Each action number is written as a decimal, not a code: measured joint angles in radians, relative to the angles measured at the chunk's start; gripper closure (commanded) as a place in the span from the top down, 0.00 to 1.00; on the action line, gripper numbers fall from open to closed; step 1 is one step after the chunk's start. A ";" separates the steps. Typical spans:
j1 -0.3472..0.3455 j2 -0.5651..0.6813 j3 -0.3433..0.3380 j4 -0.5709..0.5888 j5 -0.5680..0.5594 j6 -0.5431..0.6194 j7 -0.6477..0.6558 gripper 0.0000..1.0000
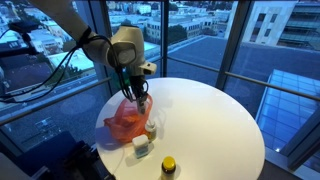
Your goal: Put the white lotion bottle in the plastic bag
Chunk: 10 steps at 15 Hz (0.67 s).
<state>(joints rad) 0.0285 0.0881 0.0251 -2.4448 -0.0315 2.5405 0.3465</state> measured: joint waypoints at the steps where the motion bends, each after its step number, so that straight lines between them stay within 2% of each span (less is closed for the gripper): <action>1: 0.000 0.019 -0.004 0.003 0.000 0.024 -0.001 0.11; 5: 0.000 0.085 -0.026 0.031 -0.006 0.092 -0.001 0.11; 10: -0.001 0.141 -0.065 0.105 -0.006 0.112 -0.003 0.11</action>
<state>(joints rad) 0.0270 0.2287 -0.0397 -2.3396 -0.0374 2.6522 0.3431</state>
